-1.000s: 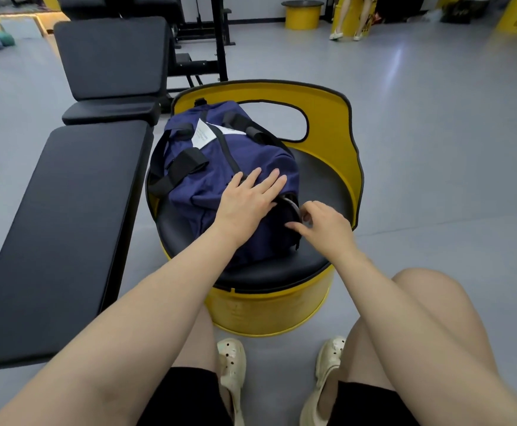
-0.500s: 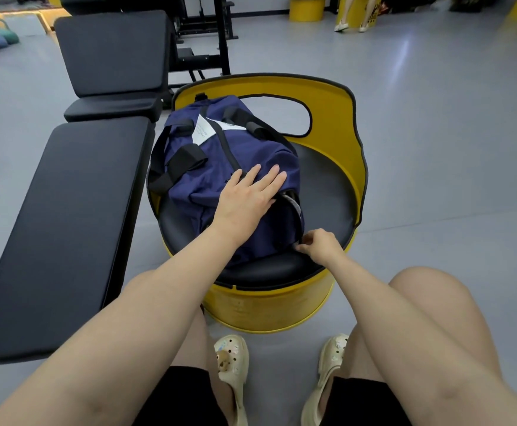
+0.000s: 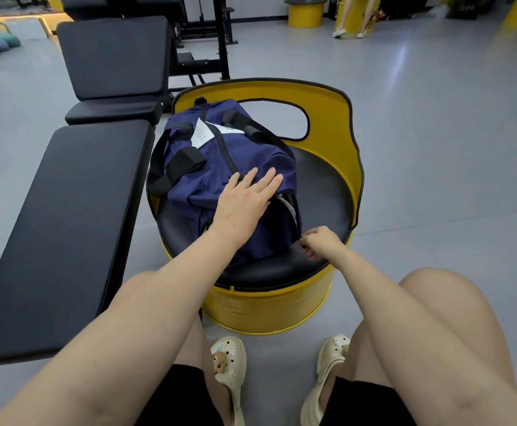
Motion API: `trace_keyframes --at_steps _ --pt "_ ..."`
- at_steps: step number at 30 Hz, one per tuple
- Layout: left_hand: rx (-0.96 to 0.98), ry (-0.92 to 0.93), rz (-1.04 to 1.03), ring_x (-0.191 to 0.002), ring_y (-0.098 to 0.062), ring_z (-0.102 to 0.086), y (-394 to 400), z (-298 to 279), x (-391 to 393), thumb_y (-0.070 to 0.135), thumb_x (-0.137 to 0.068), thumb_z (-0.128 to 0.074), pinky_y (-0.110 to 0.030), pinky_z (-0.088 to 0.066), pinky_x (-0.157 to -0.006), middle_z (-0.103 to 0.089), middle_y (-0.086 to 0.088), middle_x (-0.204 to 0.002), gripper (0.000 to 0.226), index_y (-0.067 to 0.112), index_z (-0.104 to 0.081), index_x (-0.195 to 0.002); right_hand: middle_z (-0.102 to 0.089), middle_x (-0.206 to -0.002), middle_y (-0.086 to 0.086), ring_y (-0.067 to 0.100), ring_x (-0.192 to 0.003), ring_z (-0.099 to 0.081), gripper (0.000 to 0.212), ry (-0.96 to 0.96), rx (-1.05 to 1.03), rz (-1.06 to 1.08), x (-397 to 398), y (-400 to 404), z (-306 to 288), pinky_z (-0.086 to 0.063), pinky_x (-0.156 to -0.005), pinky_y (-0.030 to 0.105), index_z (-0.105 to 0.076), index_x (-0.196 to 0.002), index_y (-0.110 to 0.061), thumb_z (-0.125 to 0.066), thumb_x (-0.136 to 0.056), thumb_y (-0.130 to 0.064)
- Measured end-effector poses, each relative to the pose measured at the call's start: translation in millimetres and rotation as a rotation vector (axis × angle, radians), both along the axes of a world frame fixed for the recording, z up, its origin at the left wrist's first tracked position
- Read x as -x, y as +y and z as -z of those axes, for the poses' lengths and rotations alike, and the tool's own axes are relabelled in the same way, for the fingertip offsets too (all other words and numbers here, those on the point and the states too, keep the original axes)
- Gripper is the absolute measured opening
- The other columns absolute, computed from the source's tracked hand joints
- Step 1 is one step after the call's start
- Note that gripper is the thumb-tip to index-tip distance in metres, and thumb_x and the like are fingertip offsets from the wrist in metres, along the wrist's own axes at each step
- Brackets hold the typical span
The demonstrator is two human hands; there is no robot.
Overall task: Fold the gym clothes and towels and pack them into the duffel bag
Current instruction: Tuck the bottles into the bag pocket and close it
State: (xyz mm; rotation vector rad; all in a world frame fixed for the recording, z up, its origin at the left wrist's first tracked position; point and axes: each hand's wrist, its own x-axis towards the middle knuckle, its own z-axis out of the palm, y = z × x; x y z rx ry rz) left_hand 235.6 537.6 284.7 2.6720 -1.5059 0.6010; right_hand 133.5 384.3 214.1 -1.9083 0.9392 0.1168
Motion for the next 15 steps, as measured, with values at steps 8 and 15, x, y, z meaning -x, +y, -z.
trace_keyframes --at_steps 8,15 --pt "-0.035 0.045 -0.039 -0.146 -0.023 -0.016 0 -5 7 0.024 -0.103 -0.032 -0.04 -0.015 -0.116 -0.014 0.006 -0.159 0.054 0.026 -0.009 -0.152 -0.058 -0.067 0.006 0.013 -0.054 -0.05 0.013 -0.203 -0.186 0.067 5 13 -55 -0.041 -0.052 0.02 -0.063 -0.094 -0.001 -0.051 -0.094 -0.007" --pt "-0.056 0.073 -0.044 -0.145 -0.024 -0.016 2 -10 11 0.025 -0.103 -0.034 -0.04 -0.016 -0.115 -0.014 0.004 -0.159 0.054 0.024 -0.01 -0.152 -0.059 -0.071 0.008 0.013 -0.058 -0.049 0.014 -0.335 -0.178 0.068 3 25 -97 -0.04 -0.054 0.02 -0.066 -0.093 0.0 -0.054 -0.092 -0.007"
